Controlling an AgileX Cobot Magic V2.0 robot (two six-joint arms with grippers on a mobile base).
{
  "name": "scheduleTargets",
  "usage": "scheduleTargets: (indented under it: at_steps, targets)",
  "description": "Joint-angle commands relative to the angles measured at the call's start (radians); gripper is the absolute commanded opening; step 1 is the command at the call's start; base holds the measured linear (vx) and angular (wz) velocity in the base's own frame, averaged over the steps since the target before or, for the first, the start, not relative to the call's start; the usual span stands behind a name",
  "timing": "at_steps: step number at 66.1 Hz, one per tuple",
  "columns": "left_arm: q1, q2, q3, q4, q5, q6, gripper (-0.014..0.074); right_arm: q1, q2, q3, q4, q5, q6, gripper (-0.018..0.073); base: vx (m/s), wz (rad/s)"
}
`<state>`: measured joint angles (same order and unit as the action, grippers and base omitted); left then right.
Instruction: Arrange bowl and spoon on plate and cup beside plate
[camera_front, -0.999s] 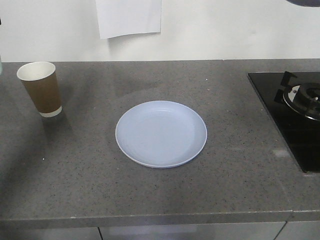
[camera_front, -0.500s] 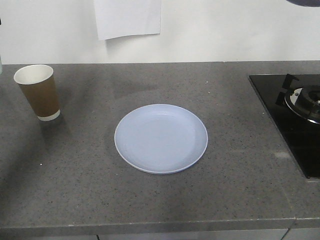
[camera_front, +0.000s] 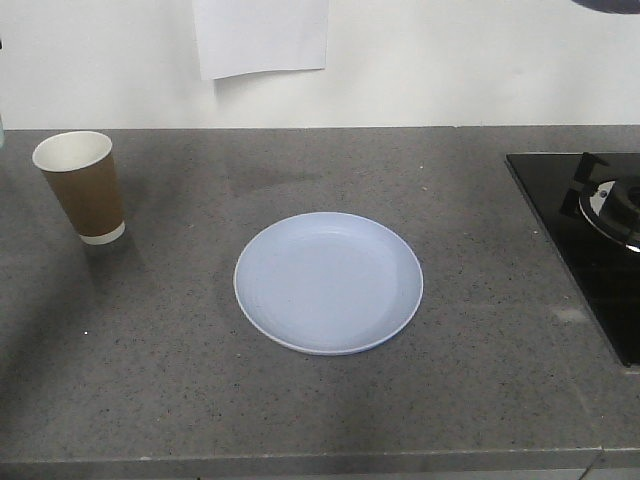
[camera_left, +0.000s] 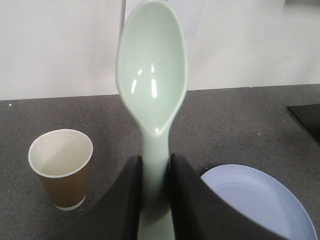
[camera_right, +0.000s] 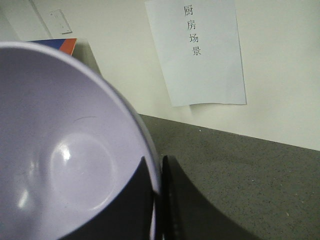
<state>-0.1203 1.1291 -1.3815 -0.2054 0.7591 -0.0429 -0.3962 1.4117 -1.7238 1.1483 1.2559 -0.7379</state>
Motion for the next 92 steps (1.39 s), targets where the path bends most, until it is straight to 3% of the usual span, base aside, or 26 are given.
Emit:
scheduleTargets:
  at_steps: [1, 92]
  targets:
    - [0.000, -0.017, -0.027, -0.018, -0.066, 0.004, -0.0006, -0.003, -0.028, -0.026, 0.069, 0.021, -0.010, -0.0006, 0.02, 0.02]
    - [0.000, -0.017, -0.027, -0.018, -0.066, 0.004, -0.0006, -0.003, -0.028, -0.026, 0.069, 0.021, -0.010, -0.0006, 0.03, 0.02]
